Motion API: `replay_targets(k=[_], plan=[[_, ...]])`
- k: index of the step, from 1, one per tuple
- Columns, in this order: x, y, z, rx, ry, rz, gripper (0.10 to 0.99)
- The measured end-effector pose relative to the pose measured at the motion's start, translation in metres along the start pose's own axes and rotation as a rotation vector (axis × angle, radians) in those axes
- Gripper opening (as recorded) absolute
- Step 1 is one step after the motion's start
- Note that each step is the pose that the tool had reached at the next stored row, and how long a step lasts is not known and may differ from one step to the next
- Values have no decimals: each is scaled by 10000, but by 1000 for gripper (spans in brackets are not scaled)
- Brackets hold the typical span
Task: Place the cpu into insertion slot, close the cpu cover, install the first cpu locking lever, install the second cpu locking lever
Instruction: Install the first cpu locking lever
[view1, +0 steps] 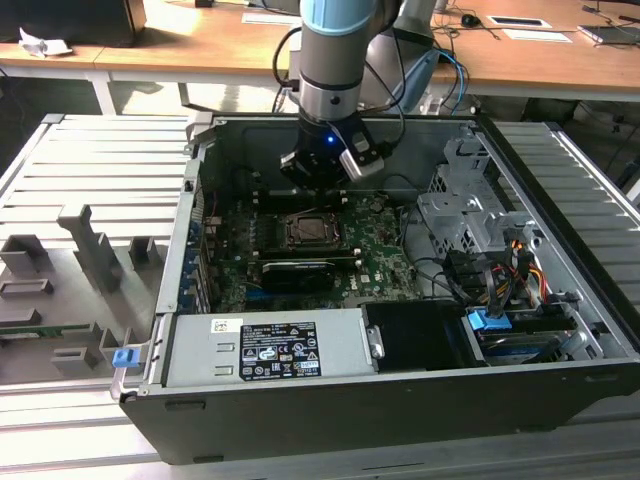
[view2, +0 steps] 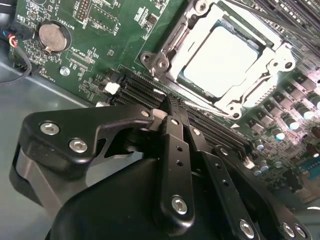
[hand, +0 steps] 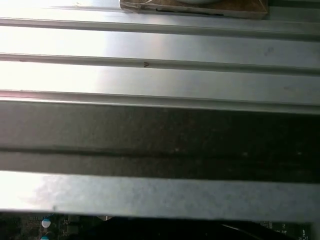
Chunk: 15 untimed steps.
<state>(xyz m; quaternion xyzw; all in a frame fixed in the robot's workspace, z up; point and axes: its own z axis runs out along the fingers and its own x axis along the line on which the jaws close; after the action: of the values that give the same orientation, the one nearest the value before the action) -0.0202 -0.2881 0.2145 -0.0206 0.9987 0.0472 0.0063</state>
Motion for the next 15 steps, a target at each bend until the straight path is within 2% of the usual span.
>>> replay_targets(k=[6,15], plan=[[-24,-7,72,3,-1,1,106],[-27,-11,118,23,3,-1,106]])
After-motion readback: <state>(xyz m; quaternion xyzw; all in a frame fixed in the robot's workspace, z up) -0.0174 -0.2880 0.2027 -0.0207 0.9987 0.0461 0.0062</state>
